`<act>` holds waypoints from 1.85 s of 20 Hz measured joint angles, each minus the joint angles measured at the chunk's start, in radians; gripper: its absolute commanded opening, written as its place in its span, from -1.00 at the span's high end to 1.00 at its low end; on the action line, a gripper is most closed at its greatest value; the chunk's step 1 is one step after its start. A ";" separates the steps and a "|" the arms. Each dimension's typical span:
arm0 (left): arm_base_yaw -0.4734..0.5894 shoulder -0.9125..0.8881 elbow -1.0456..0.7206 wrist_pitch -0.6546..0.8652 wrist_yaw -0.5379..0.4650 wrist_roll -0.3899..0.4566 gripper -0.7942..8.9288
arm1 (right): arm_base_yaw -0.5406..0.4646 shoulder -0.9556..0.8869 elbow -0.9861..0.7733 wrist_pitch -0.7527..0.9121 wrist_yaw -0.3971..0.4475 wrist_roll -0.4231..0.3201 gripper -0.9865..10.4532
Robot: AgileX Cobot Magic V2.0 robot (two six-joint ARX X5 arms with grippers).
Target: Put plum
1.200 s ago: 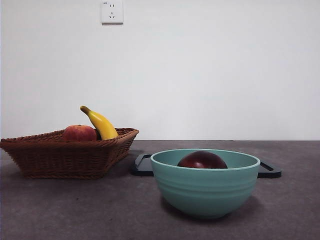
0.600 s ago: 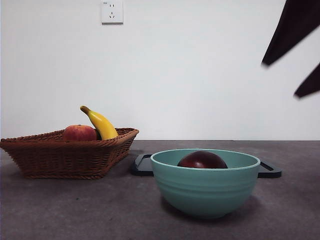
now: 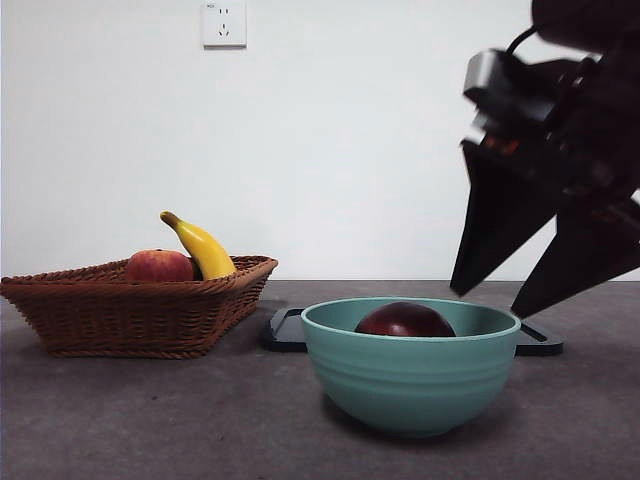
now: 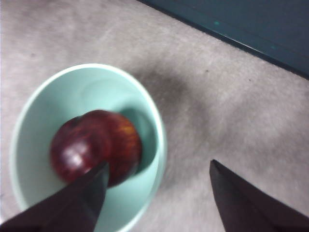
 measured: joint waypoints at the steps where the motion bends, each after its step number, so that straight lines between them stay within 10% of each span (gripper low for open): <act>1: 0.000 0.000 0.000 0.002 0.000 0.000 0.01 | 0.008 0.021 0.000 0.016 0.016 0.000 0.37; 10: 0.000 0.000 0.000 0.004 0.000 0.000 0.01 | 0.042 0.109 0.000 0.089 0.046 0.000 0.81; 26: 0.000 0.000 0.000 0.006 0.000 0.000 0.01 | -0.019 0.105 0.265 -0.007 0.079 0.033 0.81; 37: 0.000 0.000 0.000 0.006 0.000 0.000 0.01 | -0.167 0.499 0.634 -0.071 0.100 -0.039 0.81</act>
